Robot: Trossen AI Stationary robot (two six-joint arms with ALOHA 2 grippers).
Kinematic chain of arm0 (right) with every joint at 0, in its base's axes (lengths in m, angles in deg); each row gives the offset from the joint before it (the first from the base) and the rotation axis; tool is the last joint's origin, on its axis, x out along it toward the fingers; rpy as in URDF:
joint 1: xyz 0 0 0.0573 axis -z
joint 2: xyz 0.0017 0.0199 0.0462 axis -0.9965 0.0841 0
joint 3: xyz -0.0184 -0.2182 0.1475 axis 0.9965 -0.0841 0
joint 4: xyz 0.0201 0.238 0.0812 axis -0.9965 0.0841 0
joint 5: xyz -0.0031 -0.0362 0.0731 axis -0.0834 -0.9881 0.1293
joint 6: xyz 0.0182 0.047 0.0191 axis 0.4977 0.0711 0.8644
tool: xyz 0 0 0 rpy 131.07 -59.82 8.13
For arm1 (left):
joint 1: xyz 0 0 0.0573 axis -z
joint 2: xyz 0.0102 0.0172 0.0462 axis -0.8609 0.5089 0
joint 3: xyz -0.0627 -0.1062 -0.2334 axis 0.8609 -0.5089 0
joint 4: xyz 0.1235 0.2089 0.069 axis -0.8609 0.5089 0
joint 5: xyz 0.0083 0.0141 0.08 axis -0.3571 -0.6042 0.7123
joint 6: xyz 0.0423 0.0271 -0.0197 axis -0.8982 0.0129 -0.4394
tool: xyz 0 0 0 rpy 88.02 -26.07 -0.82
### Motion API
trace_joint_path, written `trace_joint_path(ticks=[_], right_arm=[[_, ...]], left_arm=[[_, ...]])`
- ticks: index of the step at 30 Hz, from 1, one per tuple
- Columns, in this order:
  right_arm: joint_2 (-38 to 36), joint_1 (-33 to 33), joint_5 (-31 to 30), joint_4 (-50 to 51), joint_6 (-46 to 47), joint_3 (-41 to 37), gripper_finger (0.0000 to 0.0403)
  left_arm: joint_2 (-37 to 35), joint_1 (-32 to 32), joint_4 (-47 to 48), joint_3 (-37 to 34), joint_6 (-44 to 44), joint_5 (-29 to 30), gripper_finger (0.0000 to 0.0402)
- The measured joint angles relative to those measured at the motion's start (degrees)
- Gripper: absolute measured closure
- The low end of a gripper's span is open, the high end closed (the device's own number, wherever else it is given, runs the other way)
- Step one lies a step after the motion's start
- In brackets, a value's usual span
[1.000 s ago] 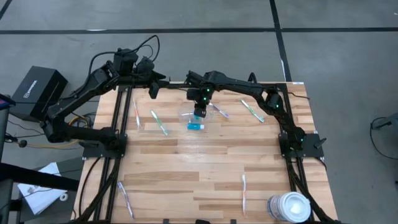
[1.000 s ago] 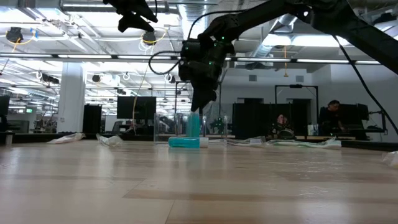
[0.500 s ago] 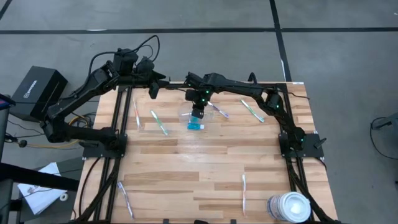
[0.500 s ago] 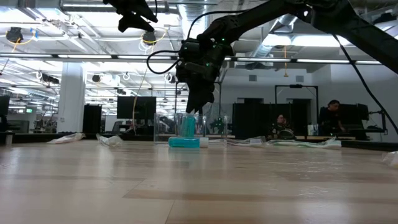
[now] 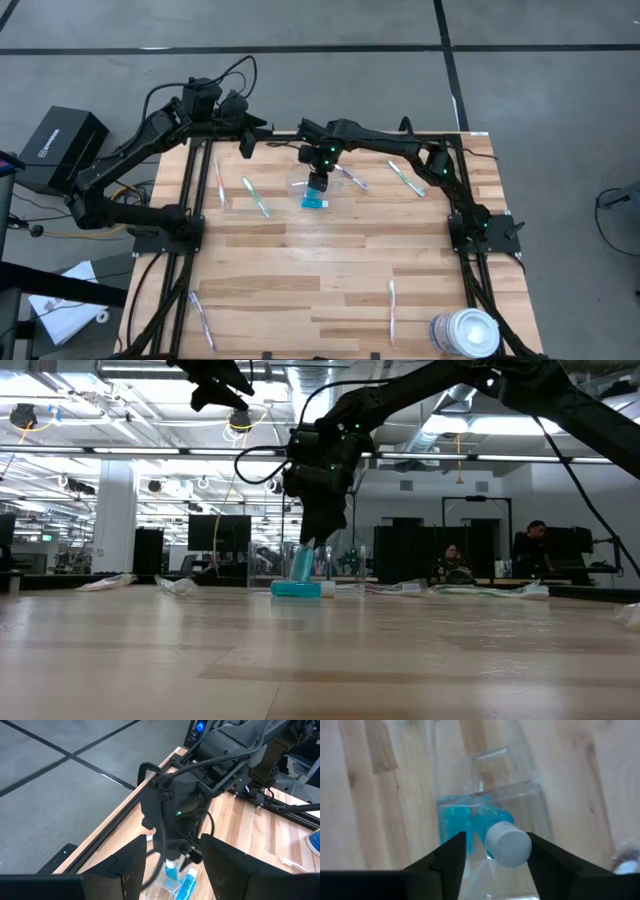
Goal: Pick & Place toothbrushing station
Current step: Put the bottom blue mouthwash into the transparent organizer, then put the blue mouthwash into the transparent organizer
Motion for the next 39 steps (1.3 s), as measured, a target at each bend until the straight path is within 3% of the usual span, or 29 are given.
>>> trace_joint_path(ticks=[5, 11, 19, 31, 39], right_arm=[[-0.02, -0.90, 0.36, -0.35, 0.70, 0.02, 0.0198], [-0.02, -1.26, 1.90, 0.22, 0.93, 0.64, 0.0225], [-0.13, -1.22, 4.63, 0.37, 2.18, 7.72, 0.0252], [-0.22, -1.64, 5.41, 1.18, 3.74, 14.11, 0.0243], [-4.16, -1.99, 8.09, -1.42, 7.19, 15.72, 0.0248]], left_arm=[[0.00, 0.00, -0.33, 0.00, 0.00, 0.00, 0.0220], [0.00, 0.00, -0.74, 0.00, 0.00, 0.00, 0.0220], [0.00, -0.01, -1.60, 0.00, -0.02, 0.00, 0.0220], [-0.02, 0.00, -2.13, 0.02, -1.04, -0.06, 0.0220], [-0.07, 0.11, -2.84, 0.04, -2.74, -4.45, 0.0220]])
